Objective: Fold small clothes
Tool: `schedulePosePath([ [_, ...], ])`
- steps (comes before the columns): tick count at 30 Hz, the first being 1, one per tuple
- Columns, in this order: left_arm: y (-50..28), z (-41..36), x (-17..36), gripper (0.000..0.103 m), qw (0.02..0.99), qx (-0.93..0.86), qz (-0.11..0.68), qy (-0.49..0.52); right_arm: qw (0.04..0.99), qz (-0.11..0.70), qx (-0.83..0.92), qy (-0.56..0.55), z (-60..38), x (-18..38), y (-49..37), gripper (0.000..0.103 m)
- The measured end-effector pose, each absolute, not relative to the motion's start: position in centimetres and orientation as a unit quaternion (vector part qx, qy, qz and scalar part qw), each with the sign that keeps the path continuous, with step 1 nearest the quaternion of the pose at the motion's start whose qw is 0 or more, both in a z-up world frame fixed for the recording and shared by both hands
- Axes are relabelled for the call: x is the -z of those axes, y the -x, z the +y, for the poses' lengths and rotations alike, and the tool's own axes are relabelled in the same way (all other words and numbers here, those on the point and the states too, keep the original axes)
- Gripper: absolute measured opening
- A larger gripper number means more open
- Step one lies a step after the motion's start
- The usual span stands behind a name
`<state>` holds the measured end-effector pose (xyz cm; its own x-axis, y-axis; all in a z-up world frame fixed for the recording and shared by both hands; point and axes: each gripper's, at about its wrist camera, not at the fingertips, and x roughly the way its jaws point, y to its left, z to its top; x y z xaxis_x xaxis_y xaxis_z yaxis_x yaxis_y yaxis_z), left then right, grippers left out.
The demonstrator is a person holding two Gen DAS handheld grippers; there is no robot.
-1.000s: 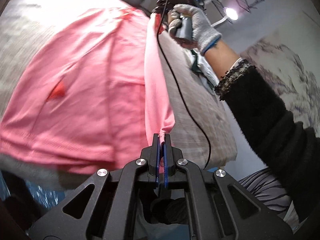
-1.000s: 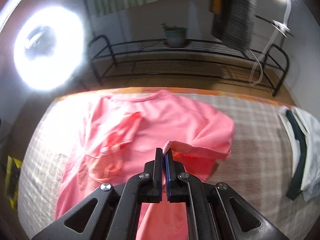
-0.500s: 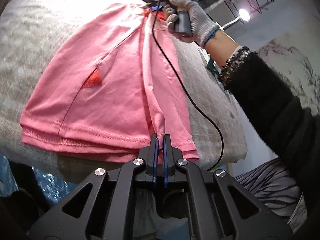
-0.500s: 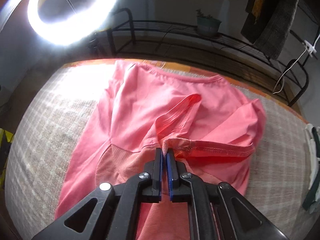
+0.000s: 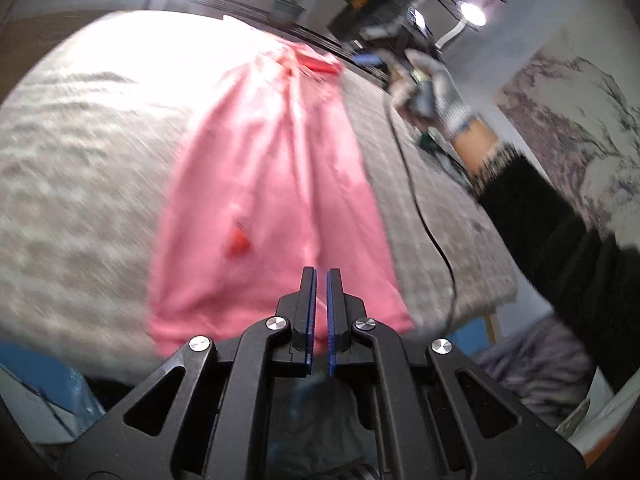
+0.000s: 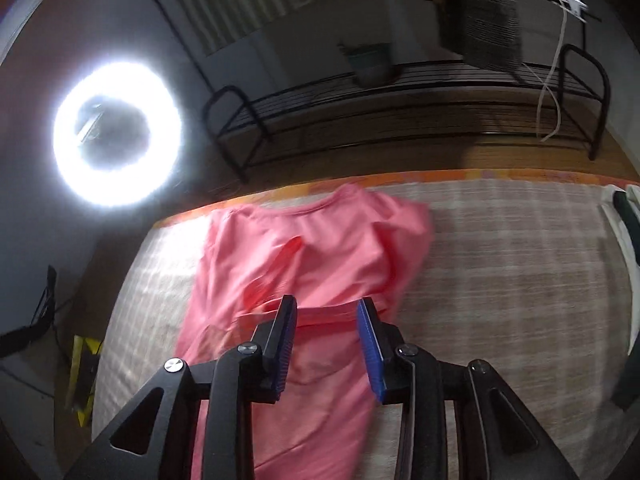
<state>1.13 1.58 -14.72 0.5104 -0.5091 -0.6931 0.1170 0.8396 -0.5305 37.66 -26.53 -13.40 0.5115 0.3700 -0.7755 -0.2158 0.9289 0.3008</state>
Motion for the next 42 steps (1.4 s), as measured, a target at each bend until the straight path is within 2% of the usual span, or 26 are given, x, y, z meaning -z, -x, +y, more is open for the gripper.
schedulePosePath([
  [5, -3.2, 4.7, 13.2, 0.001, 0.86, 0.151, 0.426, 0.235, 0.862, 0.481, -0.147, -0.059, -25.6, 15.1, -39.8, 0.035],
  [8, -3.7, 4.9, 13.8, 0.001, 0.856, 0.151, 0.428, 0.247, 0.861, 0.489, -0.135, -0.038, -24.5, 15.9, -40.9, 0.045],
  [11, -3.7, 4.5, 14.3, 0.001, 0.849, 0.159, 0.44, 0.247, 0.86, 0.495, -0.127, -0.008, -24.2, 16.6, -41.1, 0.044],
  [12, -3.9, 4.3, 14.4, 0.001, 0.847, 0.16, 0.442, 0.247, 0.858, 0.498, -0.127, -0.005, -24.2, 16.9, -41.3, 0.04],
  [14, -3.8, 4.2, 14.2, 0.001, 0.846, 0.163, 0.442, 0.249, 0.85, 0.509, -0.135, -0.005, -24.2, 17.6, -41.6, 0.022],
  [15, -3.7, 4.2, 14.1, 0.001, 0.847, 0.163, 0.44, 0.249, 0.844, 0.517, -0.139, -0.003, -24.1, 17.9, -41.7, 0.009],
  [16, -3.7, 4.3, 13.9, 0.001, 0.849, 0.164, 0.436, 0.249, 0.841, 0.521, -0.146, -0.006, -24.1, 18.0, -41.7, 0.0],
  [27, -4.2, 4.2, 14.0, 0.001, 0.844, 0.176, 0.435, 0.261, 0.852, 0.481, -0.193, -0.07, -21.0, 13.3, -44.2, 0.0],
  [38, -4.8, 4.8, 14.8, 0.001, 0.841, 0.161, 0.445, 0.263, 0.841, 0.503, -0.199, -0.007, -13.3, 18.3, -47.3, 0.0],
  [39, -4.8, 4.9, 14.8, 0.001, 0.842, 0.161, 0.444, 0.261, 0.837, 0.509, -0.199, 0.006, -12.9, 18.9, -47.3, 0.004],
  [40, -4.7, 4.9, 14.6, 0.001, 0.844, 0.16, 0.442, 0.259, 0.835, 0.513, -0.199, 0.011, -13.0, 19.1, -47.2, 0.019],
  [42, -4.7, 5.0, 14.5, 0.001, 0.845, 0.159, 0.44, 0.259, 0.834, 0.505, -0.22, -0.017, -14.1, 18.2, -46.8, 0.031],
])
